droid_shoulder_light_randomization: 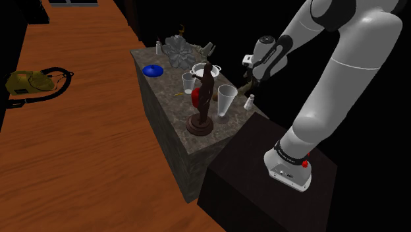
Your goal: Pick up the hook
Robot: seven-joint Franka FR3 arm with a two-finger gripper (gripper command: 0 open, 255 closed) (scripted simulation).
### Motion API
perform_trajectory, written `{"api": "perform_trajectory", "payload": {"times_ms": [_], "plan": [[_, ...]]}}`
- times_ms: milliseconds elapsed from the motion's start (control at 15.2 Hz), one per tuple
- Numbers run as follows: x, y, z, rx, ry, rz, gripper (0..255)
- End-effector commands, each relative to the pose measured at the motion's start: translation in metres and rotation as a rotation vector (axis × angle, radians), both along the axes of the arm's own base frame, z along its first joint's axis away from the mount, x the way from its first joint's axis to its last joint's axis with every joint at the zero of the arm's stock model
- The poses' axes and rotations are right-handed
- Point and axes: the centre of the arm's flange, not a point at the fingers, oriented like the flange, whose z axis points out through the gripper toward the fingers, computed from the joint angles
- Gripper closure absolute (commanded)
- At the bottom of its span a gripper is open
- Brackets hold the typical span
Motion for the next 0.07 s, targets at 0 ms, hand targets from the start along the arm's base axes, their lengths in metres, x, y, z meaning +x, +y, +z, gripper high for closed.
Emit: {"api": "perform_trajectory", "payload": {"times_ms": [0], "plan": [[-0.0002,0.0002,0.0042,0.000,0.000,0.000,255]]}}
